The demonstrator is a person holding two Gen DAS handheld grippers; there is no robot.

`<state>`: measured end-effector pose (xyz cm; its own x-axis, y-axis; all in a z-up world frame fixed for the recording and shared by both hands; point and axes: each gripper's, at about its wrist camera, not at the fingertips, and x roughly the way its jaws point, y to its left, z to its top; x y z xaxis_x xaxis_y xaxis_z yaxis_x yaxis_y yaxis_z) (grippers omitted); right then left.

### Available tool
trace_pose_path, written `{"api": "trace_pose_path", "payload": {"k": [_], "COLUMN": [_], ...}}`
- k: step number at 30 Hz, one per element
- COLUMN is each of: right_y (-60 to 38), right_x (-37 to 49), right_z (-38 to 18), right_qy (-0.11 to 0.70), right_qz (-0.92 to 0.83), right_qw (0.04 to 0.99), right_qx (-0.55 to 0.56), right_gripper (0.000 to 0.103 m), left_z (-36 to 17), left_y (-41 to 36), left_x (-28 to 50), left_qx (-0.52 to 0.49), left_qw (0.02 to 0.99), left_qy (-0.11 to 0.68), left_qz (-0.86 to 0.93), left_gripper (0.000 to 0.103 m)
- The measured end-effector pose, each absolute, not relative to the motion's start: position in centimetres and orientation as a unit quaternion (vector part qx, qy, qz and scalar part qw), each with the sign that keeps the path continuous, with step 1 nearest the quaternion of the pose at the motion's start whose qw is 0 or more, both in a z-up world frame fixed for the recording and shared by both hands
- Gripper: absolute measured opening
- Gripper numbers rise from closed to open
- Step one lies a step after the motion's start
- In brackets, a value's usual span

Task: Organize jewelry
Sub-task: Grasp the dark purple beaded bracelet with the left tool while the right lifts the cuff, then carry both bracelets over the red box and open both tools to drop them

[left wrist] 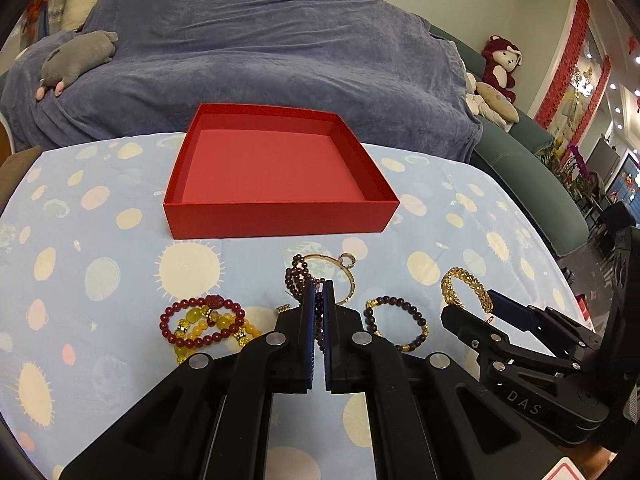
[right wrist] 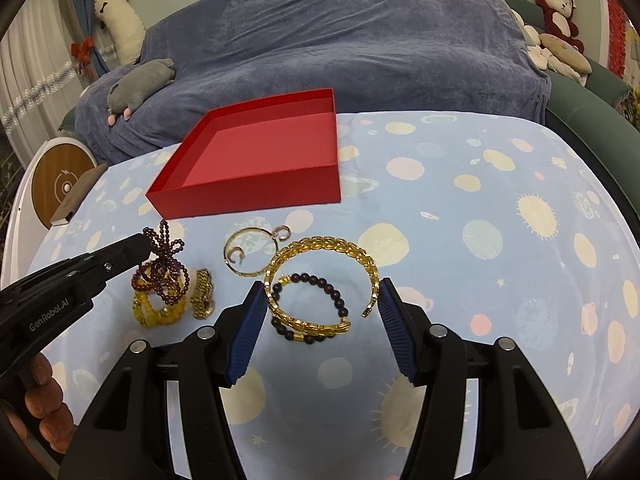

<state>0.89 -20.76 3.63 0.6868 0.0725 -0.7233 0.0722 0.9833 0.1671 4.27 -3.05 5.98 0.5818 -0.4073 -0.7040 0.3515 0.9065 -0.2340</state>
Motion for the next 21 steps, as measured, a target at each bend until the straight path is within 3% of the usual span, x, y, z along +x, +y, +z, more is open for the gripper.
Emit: {"api": "trace_pose_path", "payload": {"k": [10, 21], "right_y": [-20.1, -20.1], "right_x": [12.6, 29.6], "right_z": [9.6, 5.5], "right_qy": [0.374, 0.431], "right_qz": [0.057, 0.073], "right_qw": [0.921, 0.893], "right_qx": [0.090, 0.101], "right_gripper": [0.055, 0.055], "left_z": [11.8, 9.8], "left_y": [-2.5, -2.2], "left_x": [13.3, 28.5], "left_qx": [-0.016, -0.047], "left_qw": [0.910, 0.910], "left_qy": [0.367, 0.381], "left_qz": [-0.189, -0.157], "left_gripper": [0.002, 0.002]}}
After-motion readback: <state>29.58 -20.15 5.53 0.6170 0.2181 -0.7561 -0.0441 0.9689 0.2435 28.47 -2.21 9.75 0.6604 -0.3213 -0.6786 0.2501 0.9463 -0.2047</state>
